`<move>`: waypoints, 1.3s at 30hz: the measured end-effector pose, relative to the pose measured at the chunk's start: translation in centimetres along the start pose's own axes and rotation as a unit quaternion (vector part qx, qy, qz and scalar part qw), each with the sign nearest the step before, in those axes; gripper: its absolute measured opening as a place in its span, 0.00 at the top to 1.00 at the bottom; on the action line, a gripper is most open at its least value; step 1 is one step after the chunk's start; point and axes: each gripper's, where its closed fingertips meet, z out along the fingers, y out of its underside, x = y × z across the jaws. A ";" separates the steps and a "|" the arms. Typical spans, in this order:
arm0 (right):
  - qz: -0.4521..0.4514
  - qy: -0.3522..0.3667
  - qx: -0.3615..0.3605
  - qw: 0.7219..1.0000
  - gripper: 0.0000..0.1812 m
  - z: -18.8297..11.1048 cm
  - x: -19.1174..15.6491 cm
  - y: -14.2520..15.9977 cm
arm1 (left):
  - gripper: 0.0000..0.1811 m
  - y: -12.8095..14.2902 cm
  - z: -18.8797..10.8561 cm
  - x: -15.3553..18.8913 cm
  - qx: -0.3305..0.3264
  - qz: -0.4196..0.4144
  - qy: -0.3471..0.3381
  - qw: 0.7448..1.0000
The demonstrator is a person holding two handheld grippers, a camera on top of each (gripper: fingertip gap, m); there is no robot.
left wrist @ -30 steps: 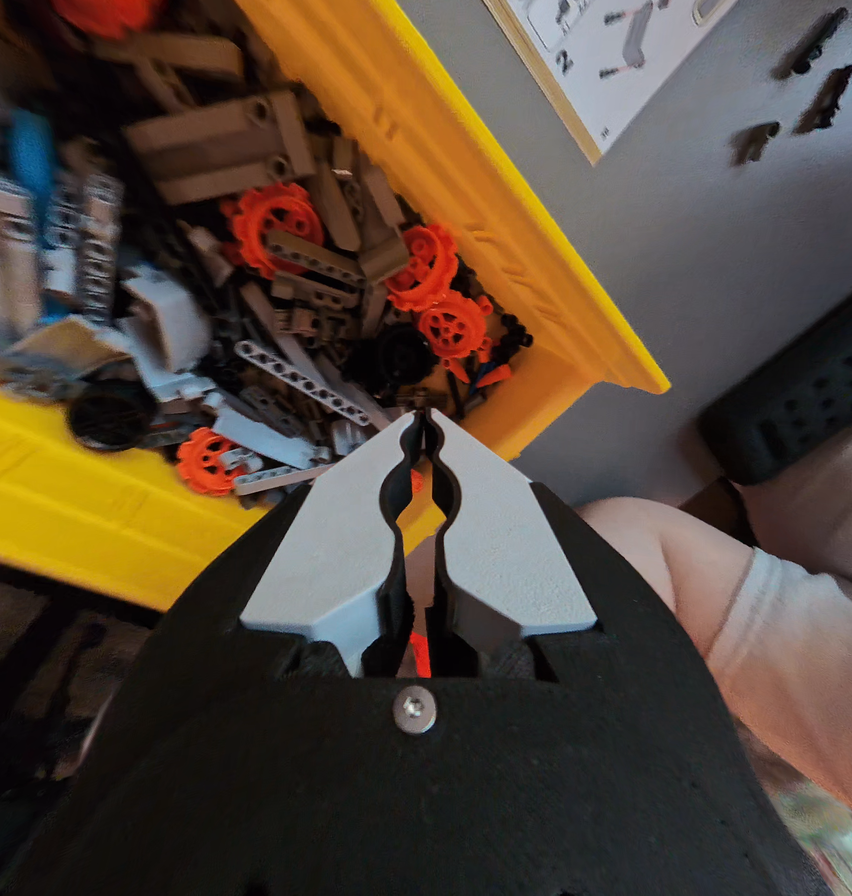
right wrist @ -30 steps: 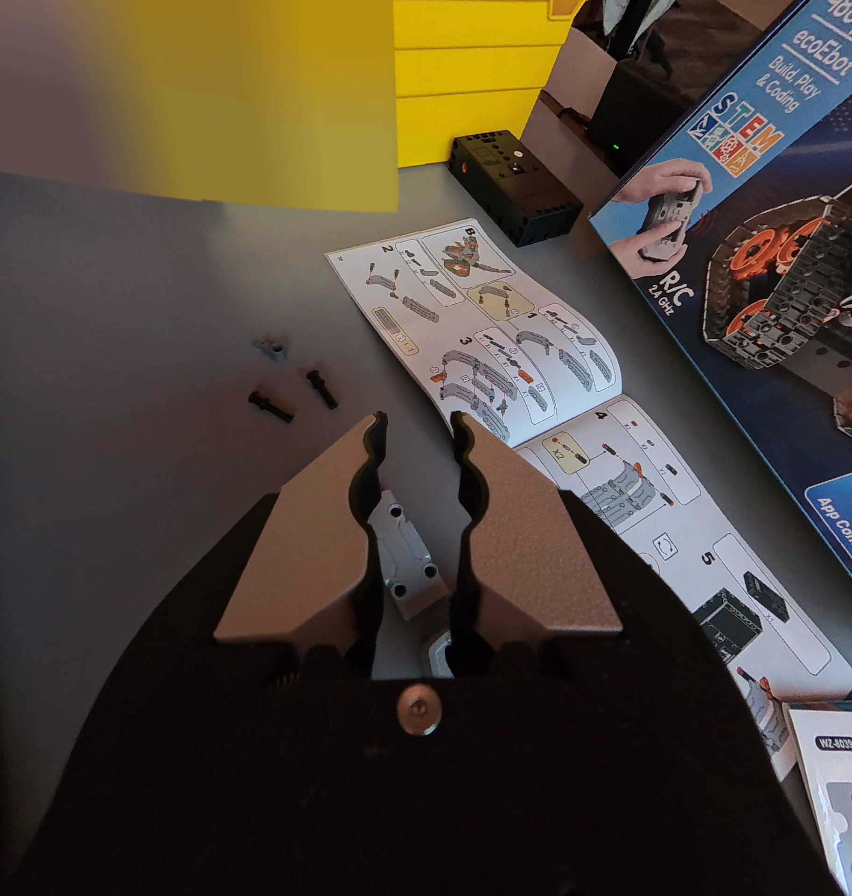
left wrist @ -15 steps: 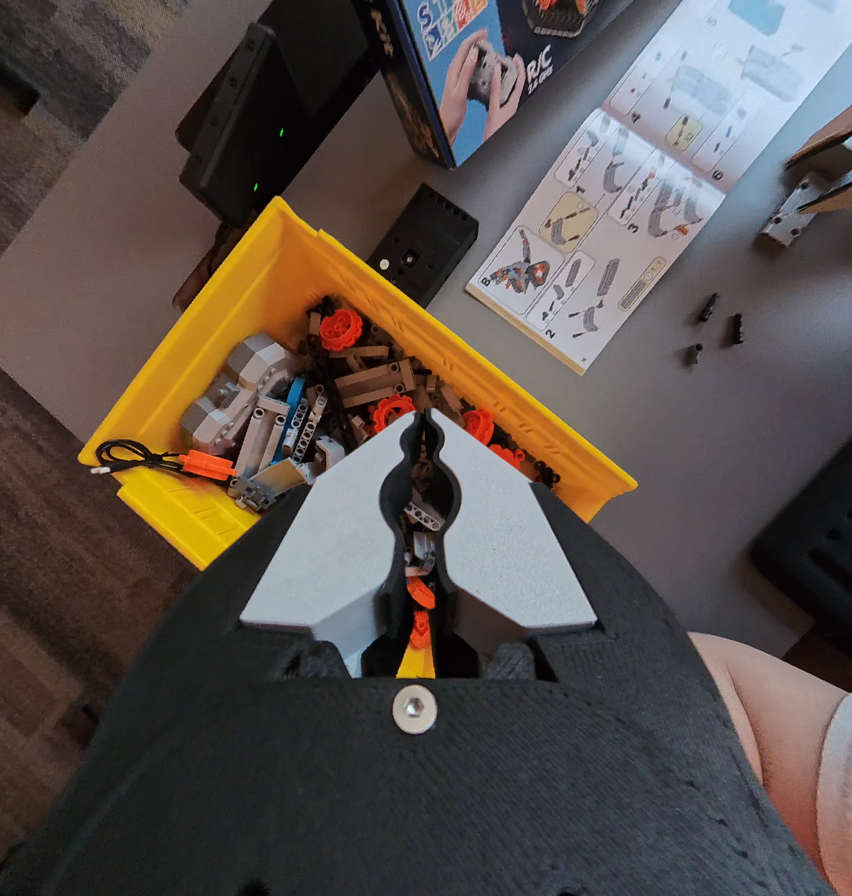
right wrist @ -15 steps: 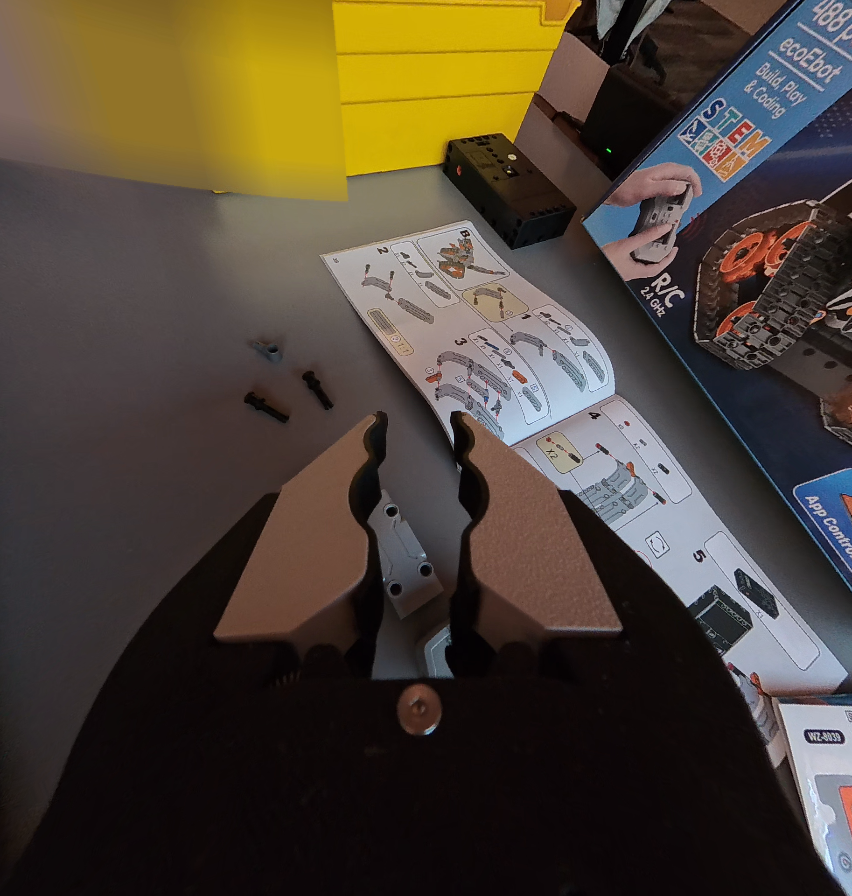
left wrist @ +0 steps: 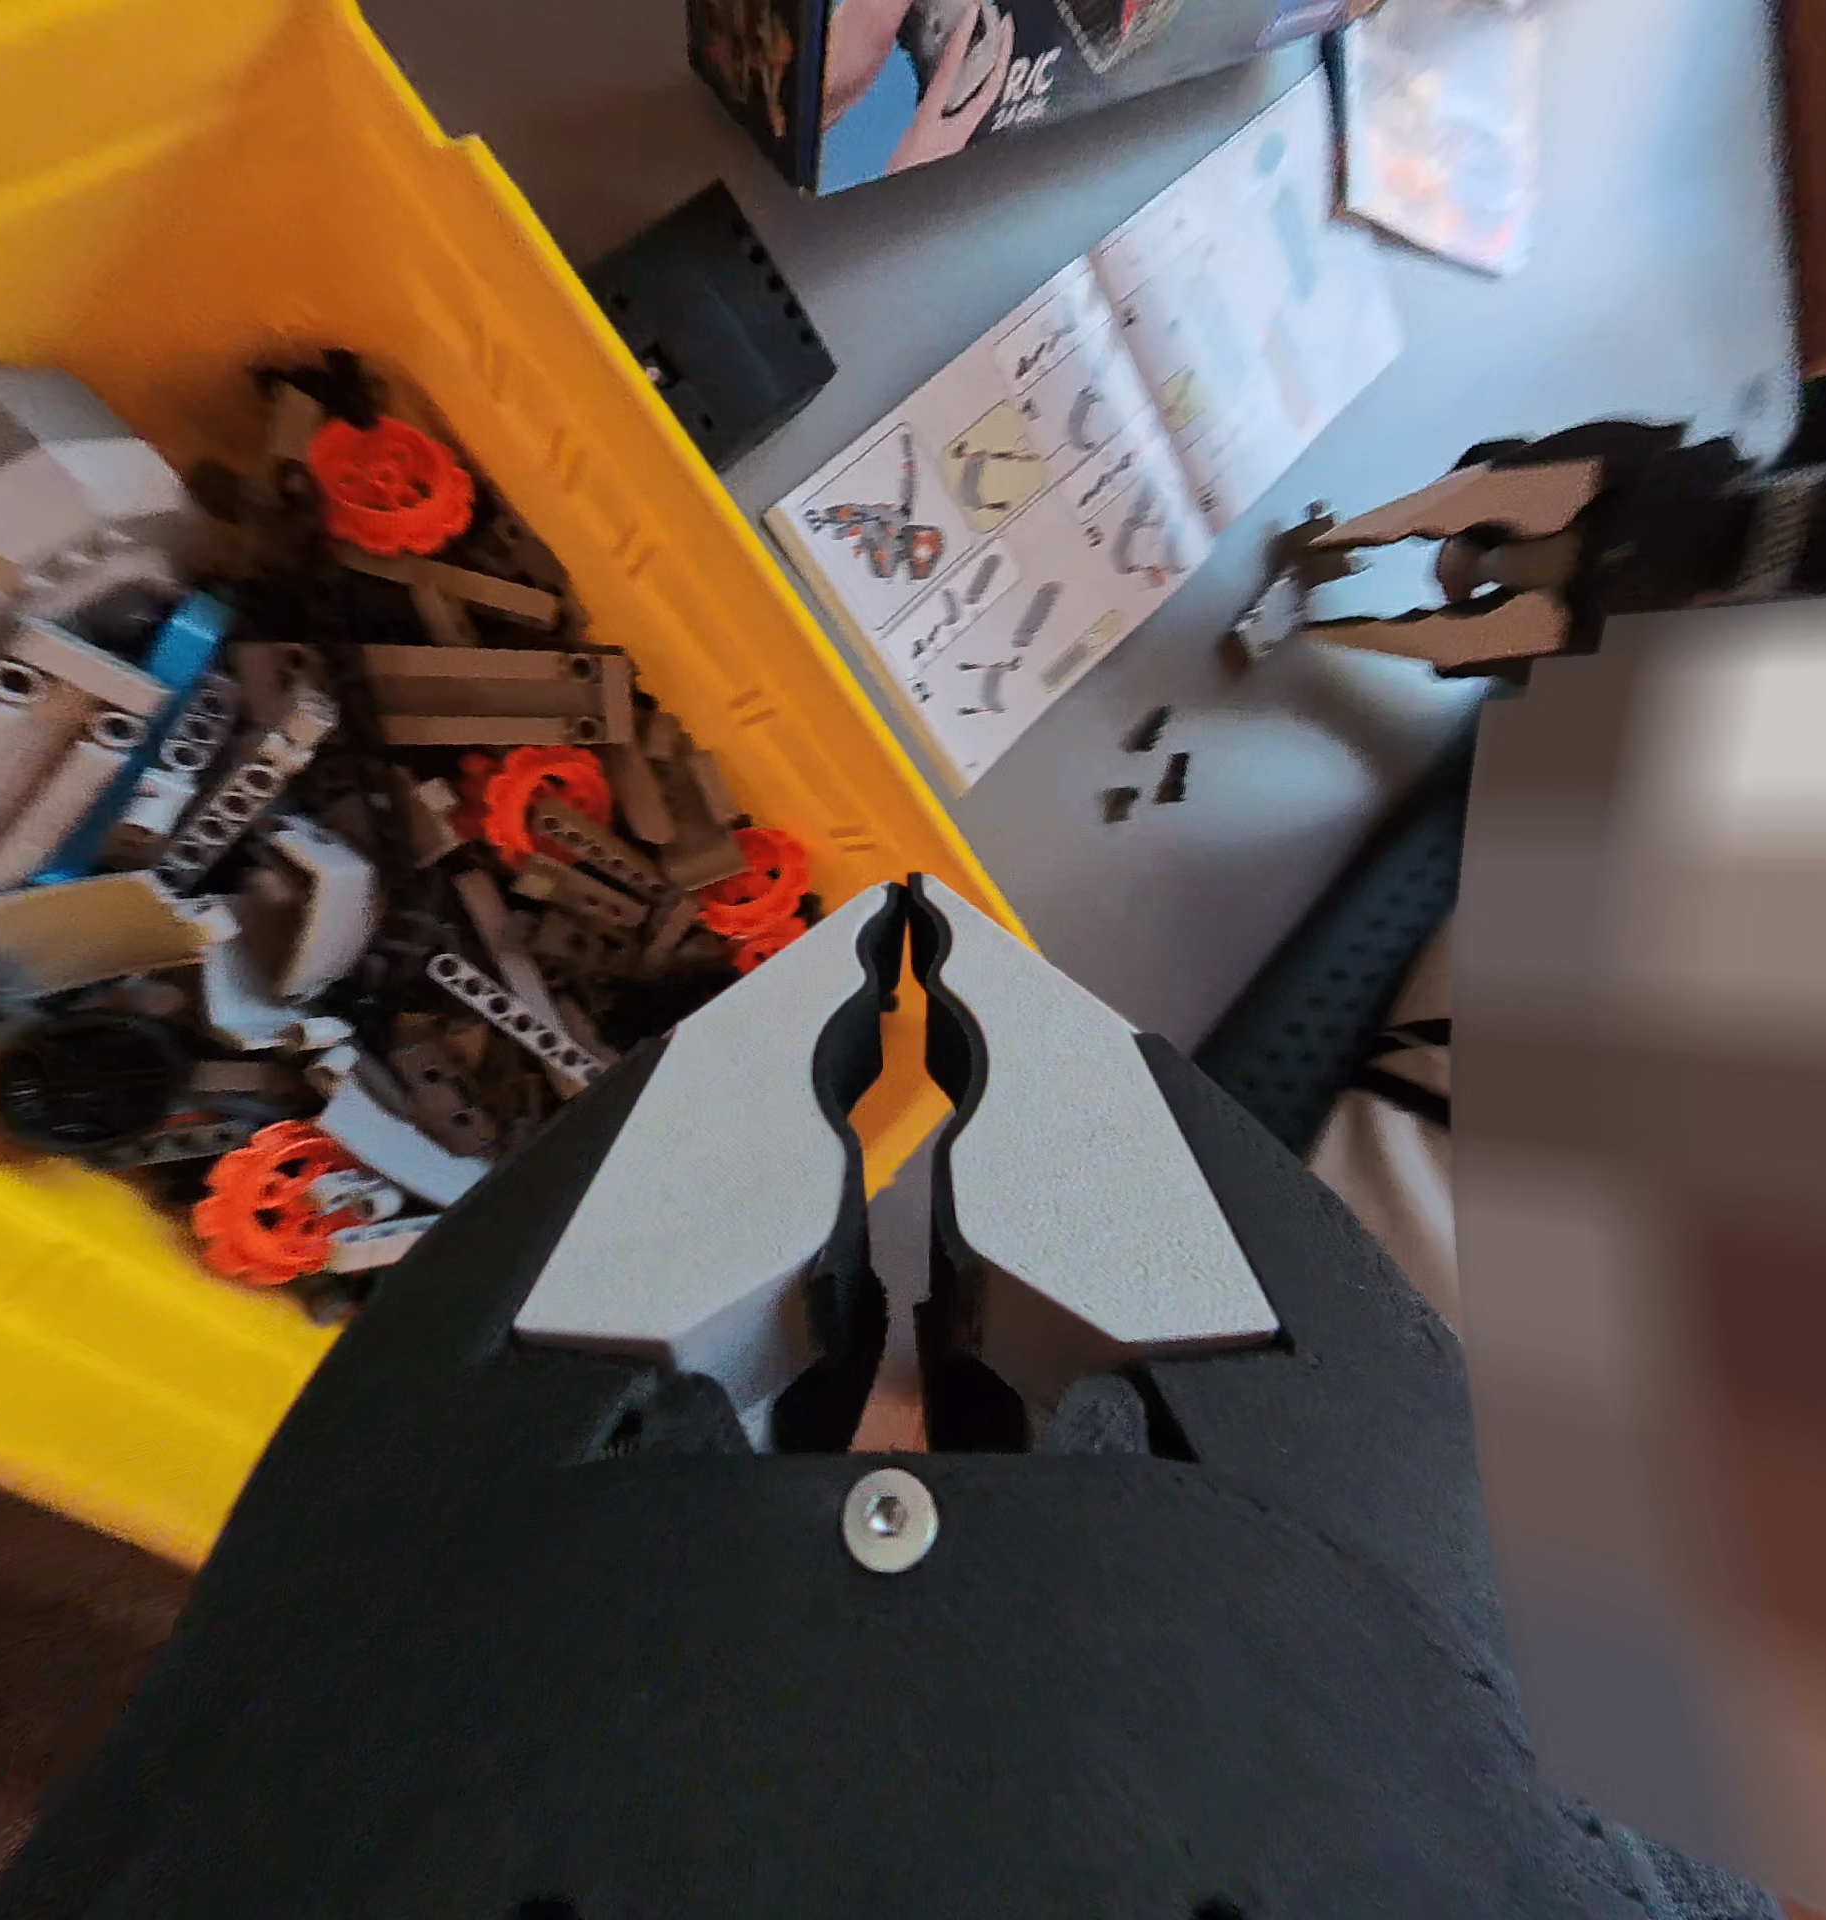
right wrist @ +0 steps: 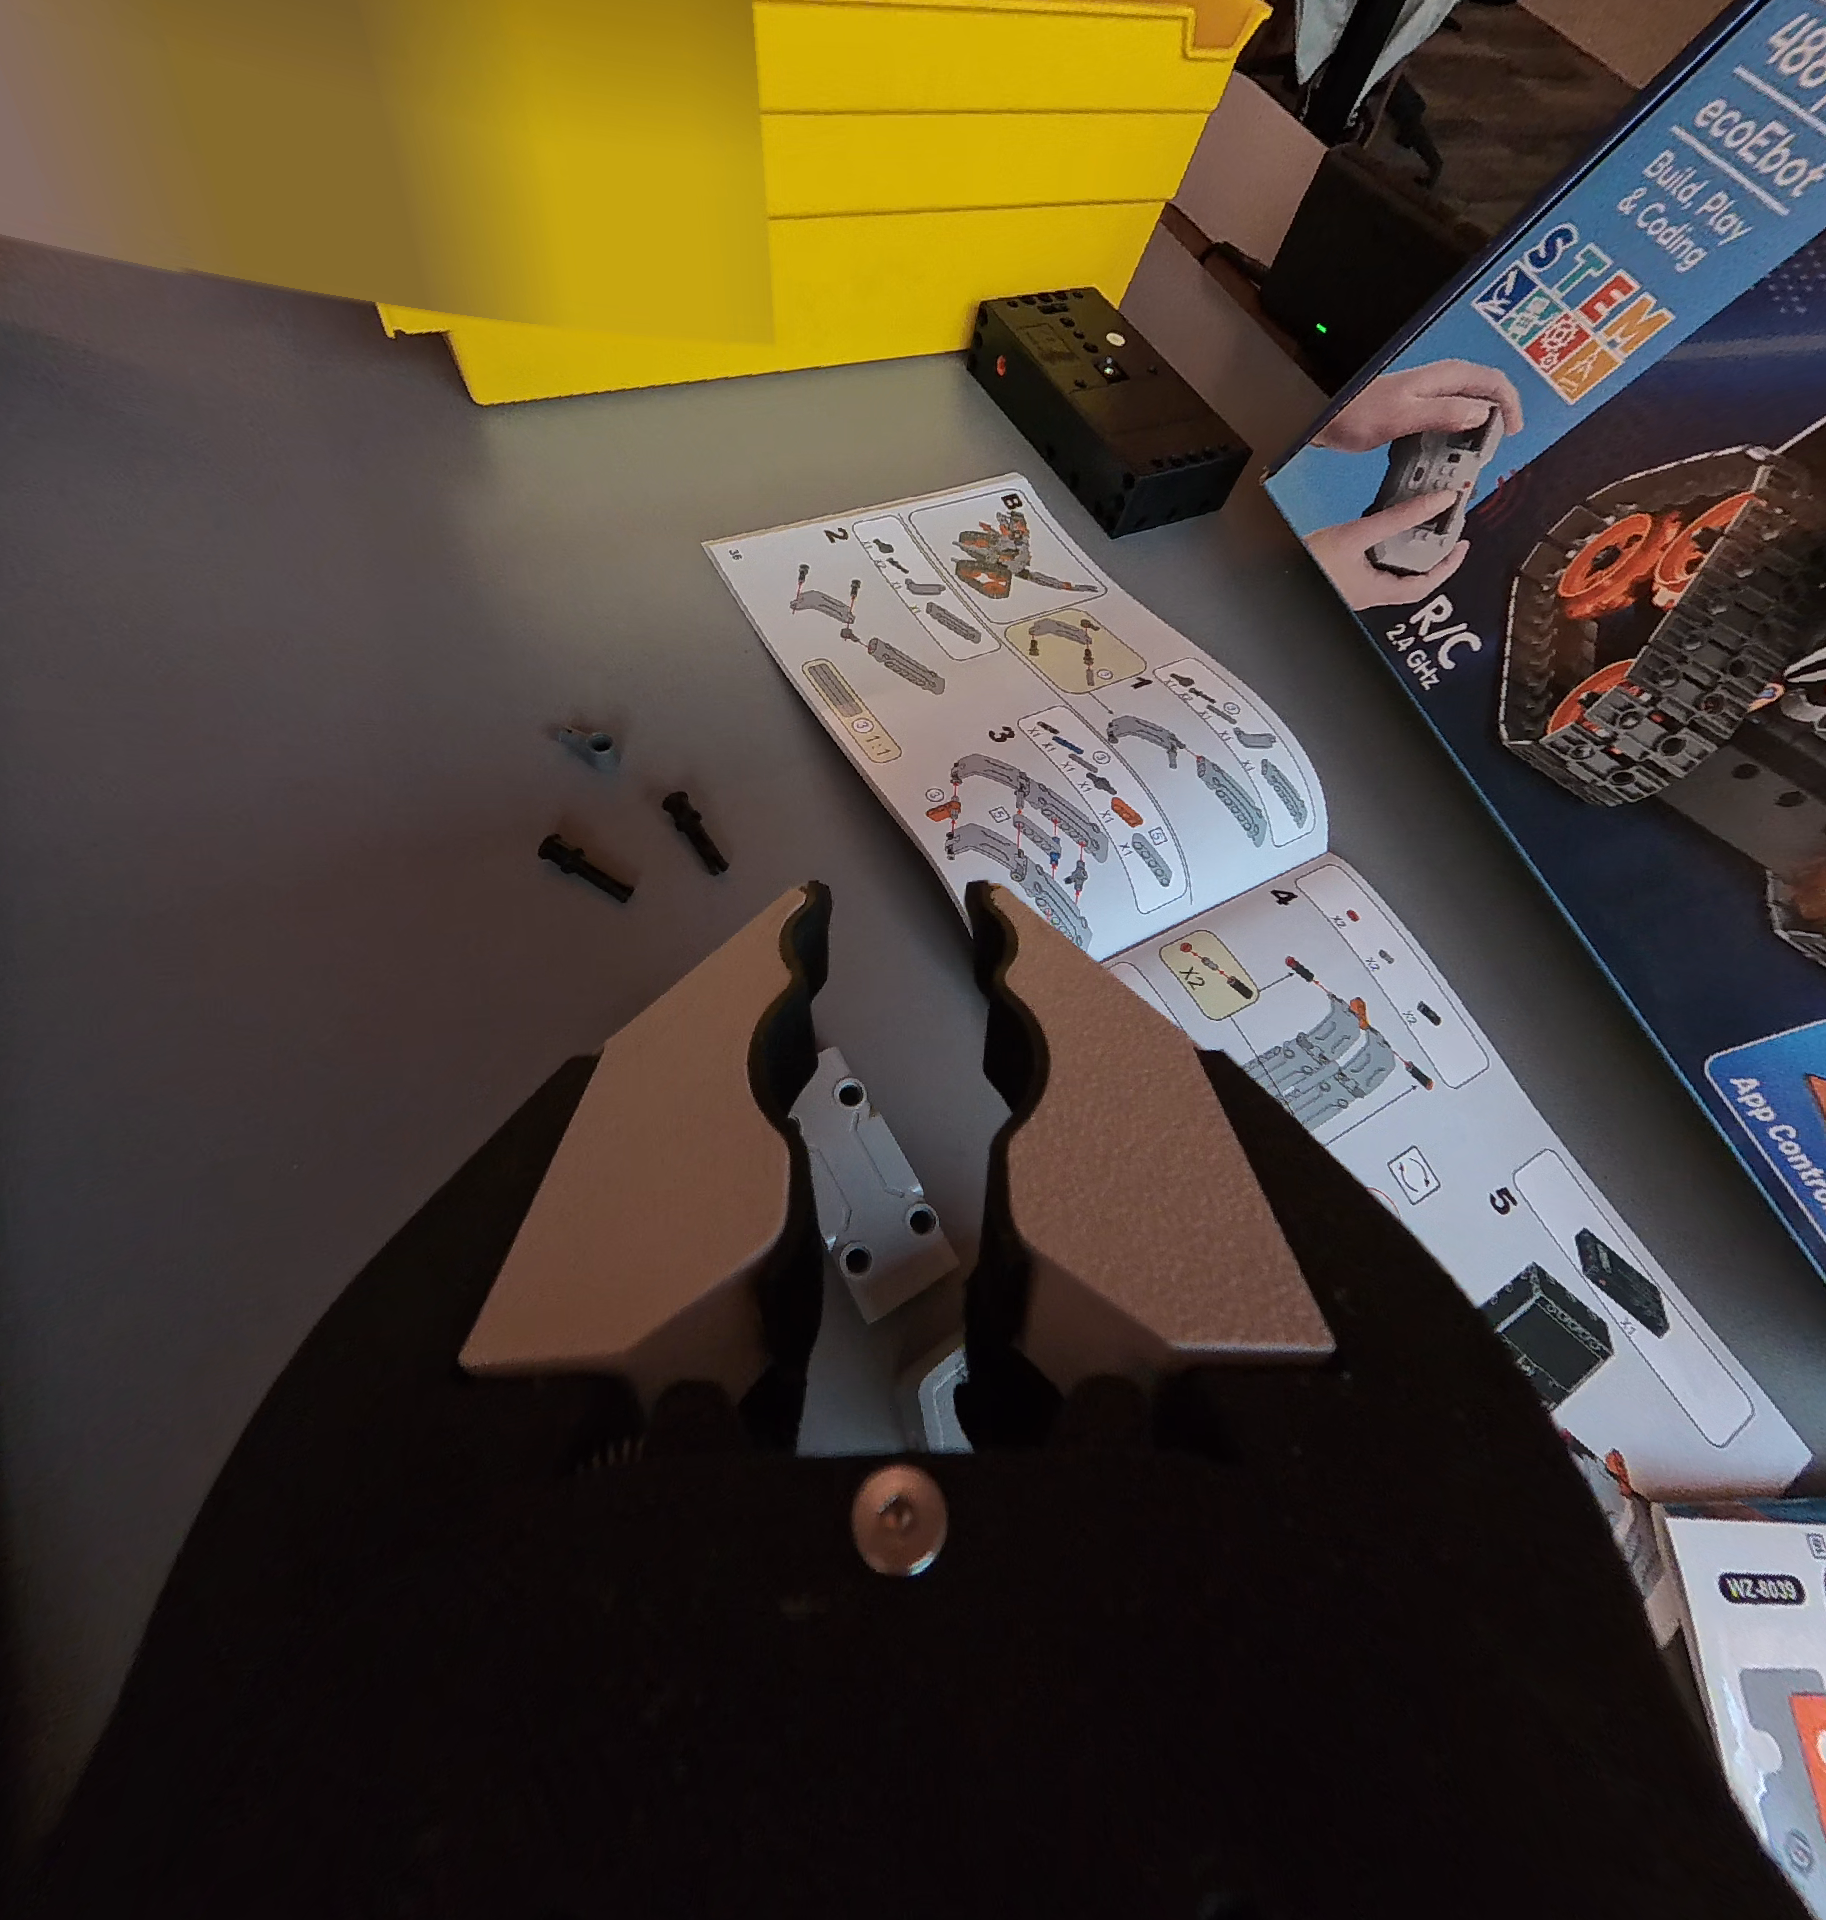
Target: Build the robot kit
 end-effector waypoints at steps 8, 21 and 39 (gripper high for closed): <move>0.001 -0.002 -0.004 1.000 0.86 0.2 0.0 0.2 | 0.95 -0.1 0.6 -0.4 -0.006 -0.057 0.036 0.998; 0.000 -0.001 -0.007 1.000 0.86 0.2 0.0 0.3 | 0.57 -1.6 -1.1 0.5 0.045 -0.047 0.037 0.997; -0.017 0.006 -0.008 1.000 0.86 0.0 -0.1 0.1 | 0.63 -8.4 -16.3 8.4 0.498 0.208 -0.064 0.840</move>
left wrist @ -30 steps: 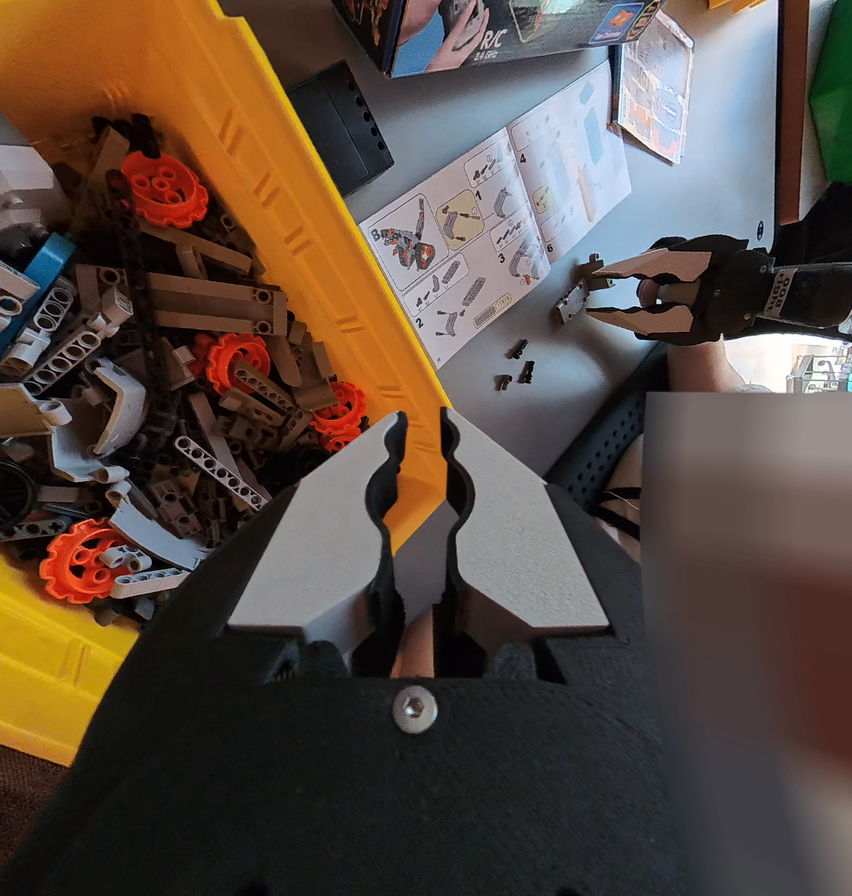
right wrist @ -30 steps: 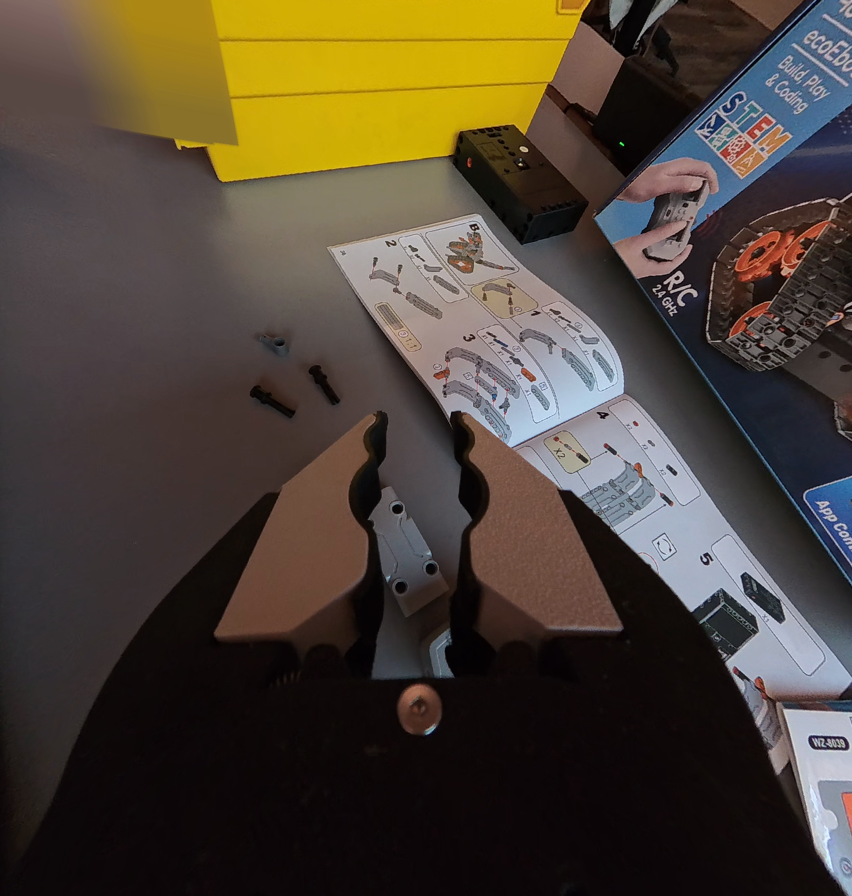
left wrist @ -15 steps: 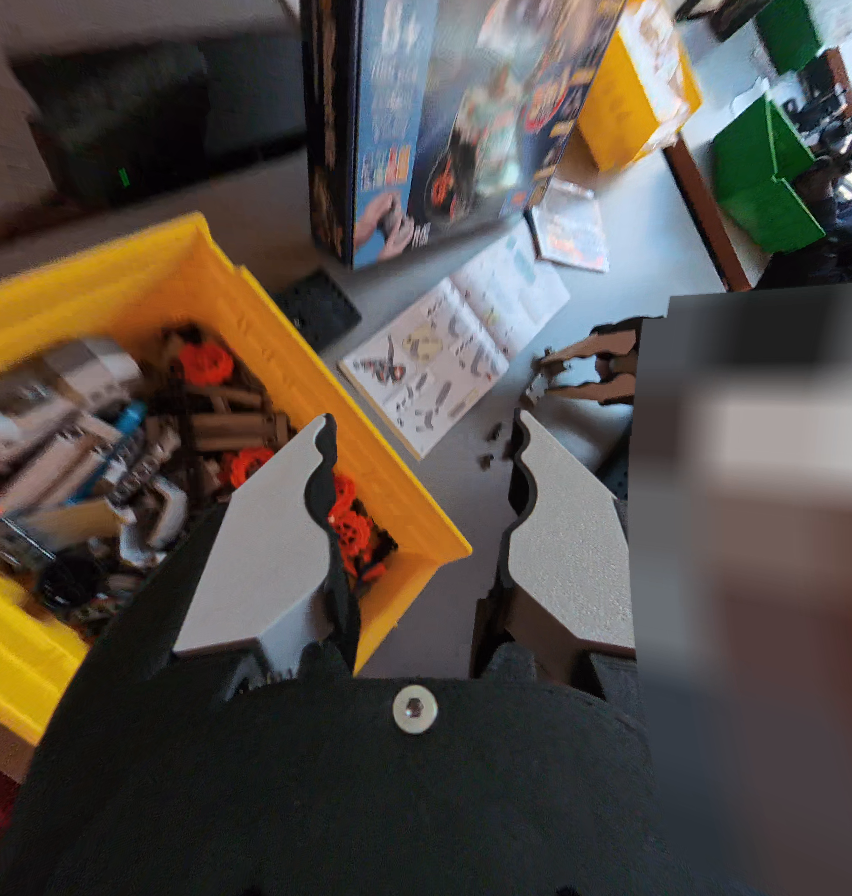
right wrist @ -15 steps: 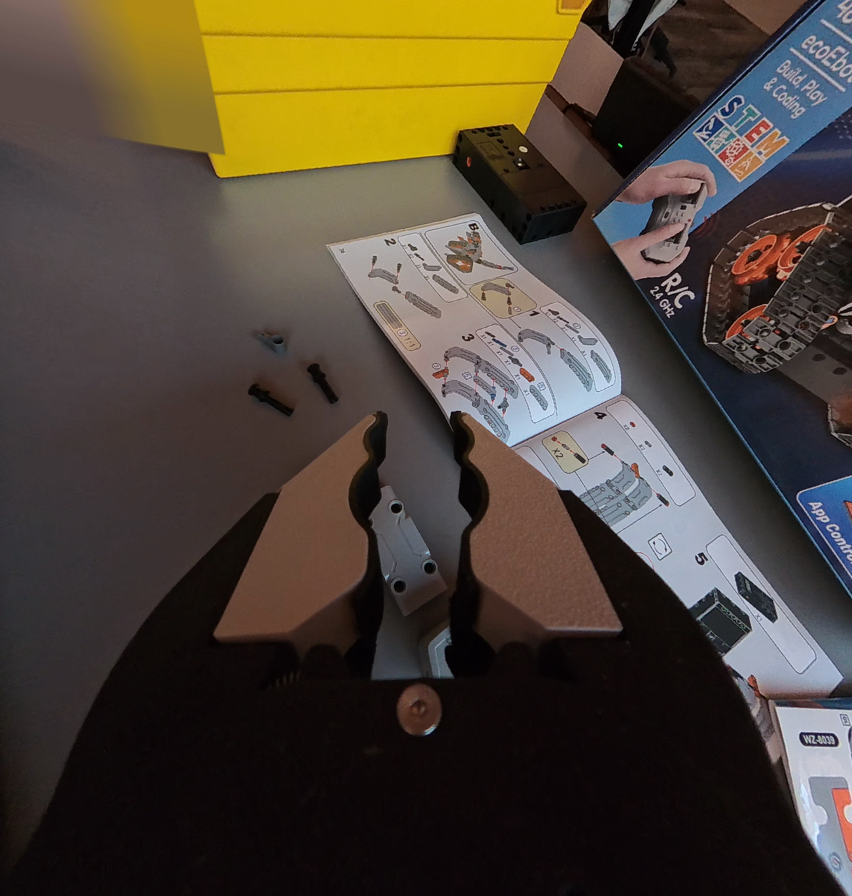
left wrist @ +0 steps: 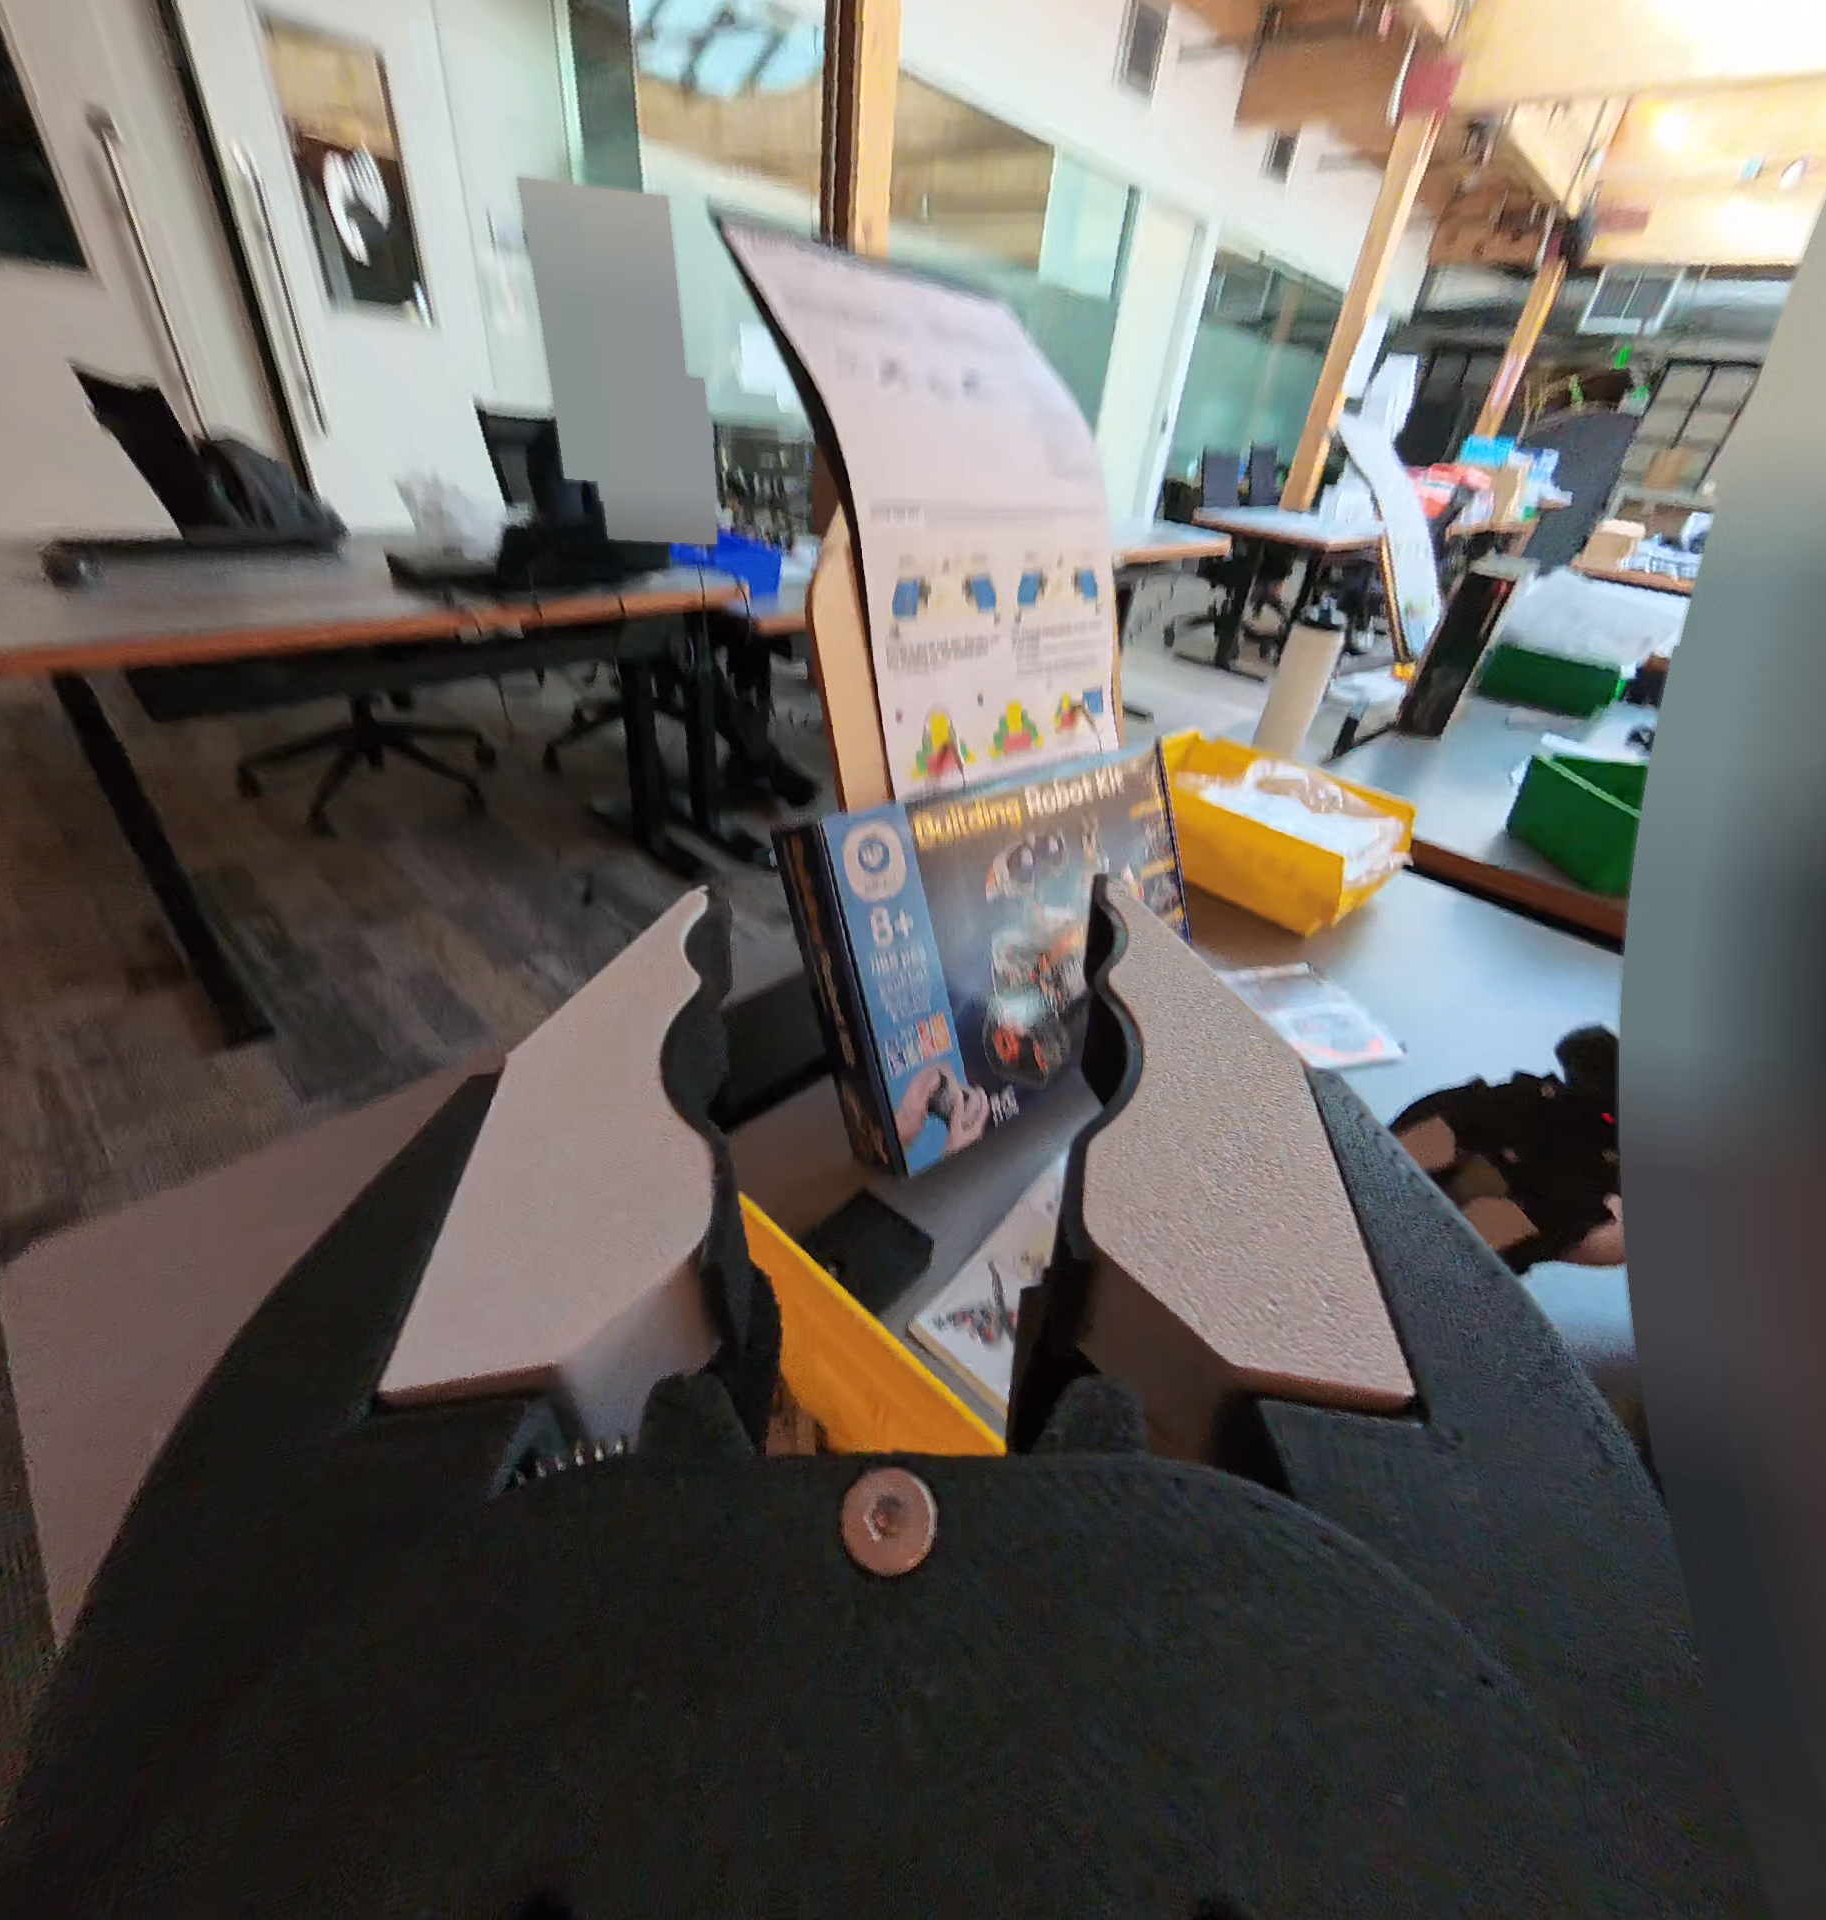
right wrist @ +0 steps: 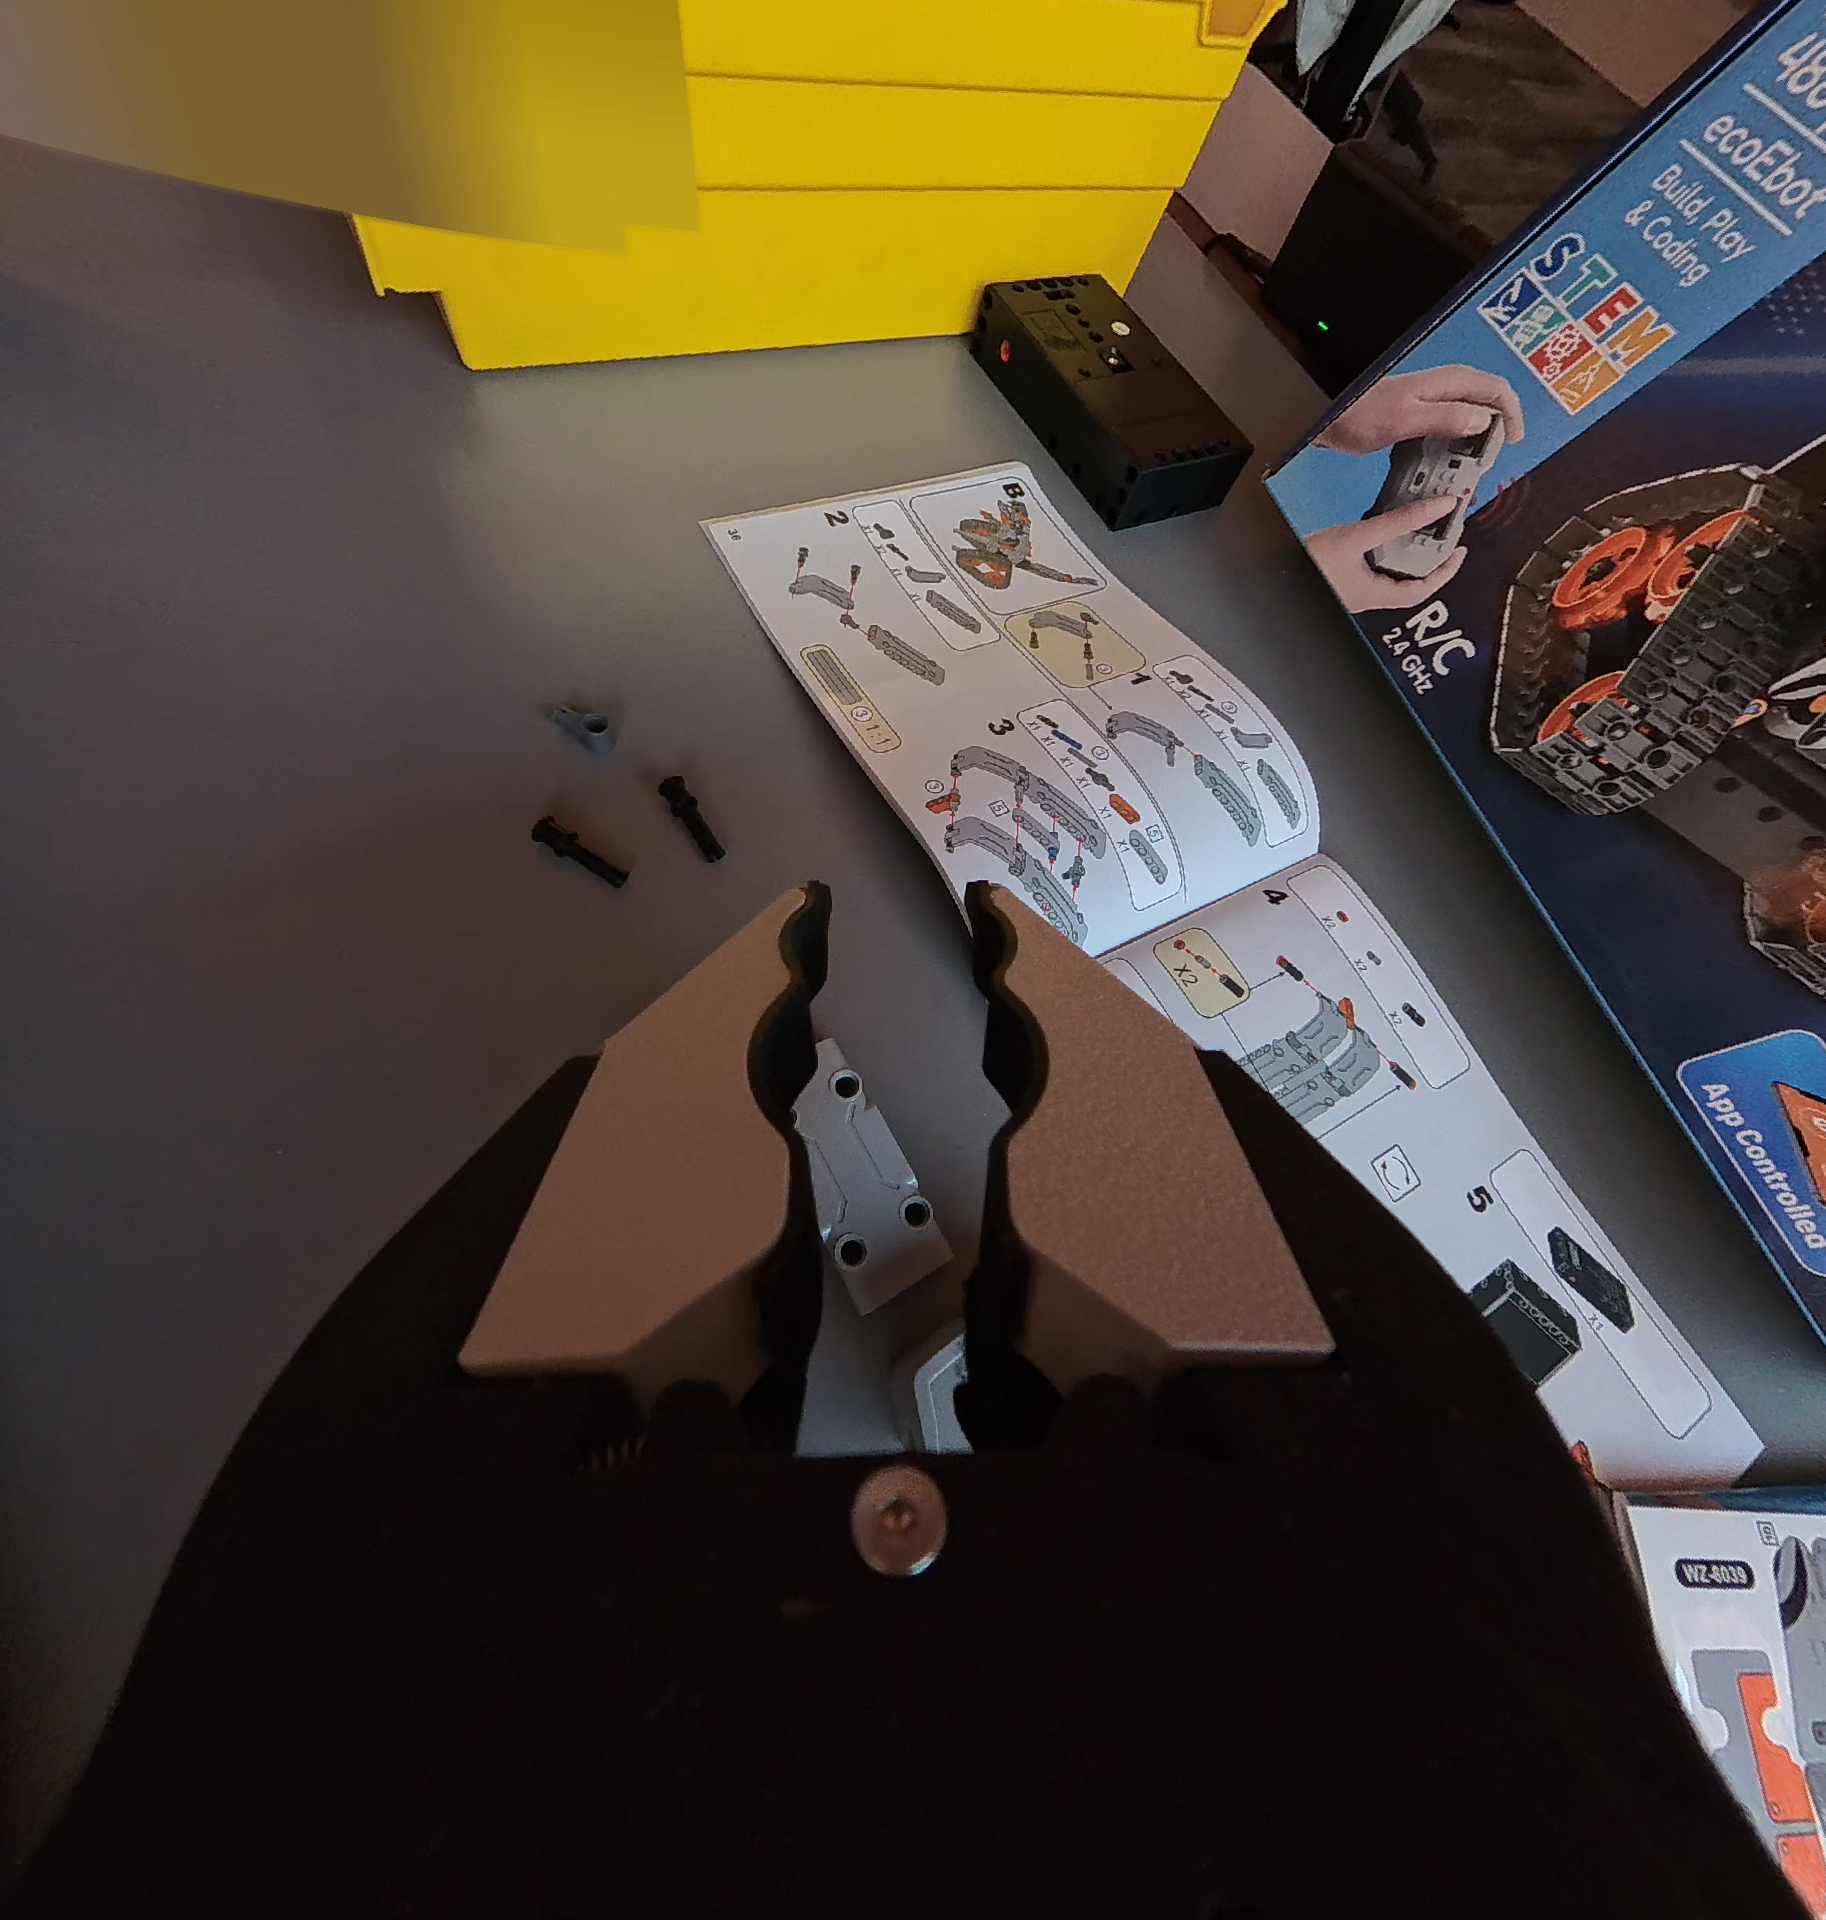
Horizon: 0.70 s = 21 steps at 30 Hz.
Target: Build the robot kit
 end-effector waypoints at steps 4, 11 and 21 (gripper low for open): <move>-0.001 0.000 -0.001 1.000 0.86 0.0 0.0 0.1 | 0.64 -3.0 -3.1 -0.1 0.163 0.064 -0.048 0.983; 0.001 0.000 -0.002 1.000 0.86 0.2 0.0 0.2 | 0.73 -3.8 -7.7 -1.6 0.238 0.175 -0.186 0.937; 0.020 0.000 0.014 1.000 0.86 0.1 0.5 0.0 | 1.00 -0.9 -7.6 -2.1 0.106 0.258 -0.184 0.943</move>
